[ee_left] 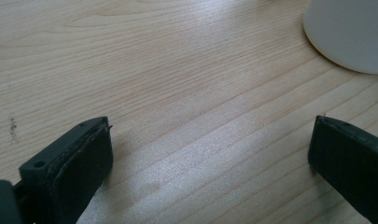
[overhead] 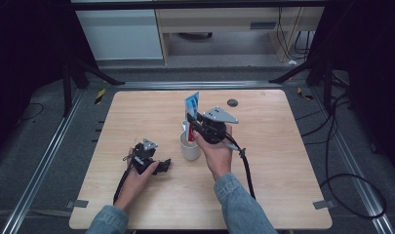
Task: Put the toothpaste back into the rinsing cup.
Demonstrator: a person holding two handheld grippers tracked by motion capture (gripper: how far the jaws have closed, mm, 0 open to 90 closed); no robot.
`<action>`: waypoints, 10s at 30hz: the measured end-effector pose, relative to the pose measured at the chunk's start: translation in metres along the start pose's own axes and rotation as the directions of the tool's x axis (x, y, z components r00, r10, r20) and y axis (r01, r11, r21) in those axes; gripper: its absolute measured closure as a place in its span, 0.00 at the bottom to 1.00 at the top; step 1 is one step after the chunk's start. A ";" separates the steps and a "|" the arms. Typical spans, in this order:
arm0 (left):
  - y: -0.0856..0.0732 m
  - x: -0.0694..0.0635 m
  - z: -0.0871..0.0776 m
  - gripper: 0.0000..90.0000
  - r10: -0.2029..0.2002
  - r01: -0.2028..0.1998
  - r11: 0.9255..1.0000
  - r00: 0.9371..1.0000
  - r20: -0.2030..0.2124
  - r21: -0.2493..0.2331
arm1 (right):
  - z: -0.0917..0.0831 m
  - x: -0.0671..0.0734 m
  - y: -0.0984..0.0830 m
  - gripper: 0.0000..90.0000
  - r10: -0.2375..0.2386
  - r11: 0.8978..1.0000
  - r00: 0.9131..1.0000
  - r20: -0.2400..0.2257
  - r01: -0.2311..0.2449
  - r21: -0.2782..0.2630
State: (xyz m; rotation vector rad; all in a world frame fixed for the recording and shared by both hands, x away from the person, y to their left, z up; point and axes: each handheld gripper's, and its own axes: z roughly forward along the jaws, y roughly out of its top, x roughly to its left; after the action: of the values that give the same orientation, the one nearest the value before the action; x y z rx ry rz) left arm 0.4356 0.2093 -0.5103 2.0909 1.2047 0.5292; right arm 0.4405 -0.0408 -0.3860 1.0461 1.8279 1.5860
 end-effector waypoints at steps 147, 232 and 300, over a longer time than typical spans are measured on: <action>0.000 0.000 0.000 0.00 0.007 -0.007 1.000 1.000 0.005 0.004 | 0.010 -0.024 -0.054 0.75 0.055 0.994 0.998 -0.021 -0.053 0.099; 0.000 0.000 0.000 0.00 0.010 -0.010 1.000 1.000 0.007 0.004 | 0.000 -0.028 -0.047 0.55 0.063 0.989 0.998 -0.005 -0.062 0.133; 0.000 0.000 0.000 0.00 0.010 -0.010 1.000 1.000 0.007 0.003 | -0.104 -0.186 -0.112 0.12 0.005 0.854 0.902 0.432 -0.228 0.467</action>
State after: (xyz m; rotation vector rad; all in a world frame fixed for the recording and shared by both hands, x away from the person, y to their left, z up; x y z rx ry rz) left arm 0.4354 0.2091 -0.5102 2.1010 1.1926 0.5239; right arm 0.4417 -0.2556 -0.4951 1.6200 1.9329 0.8340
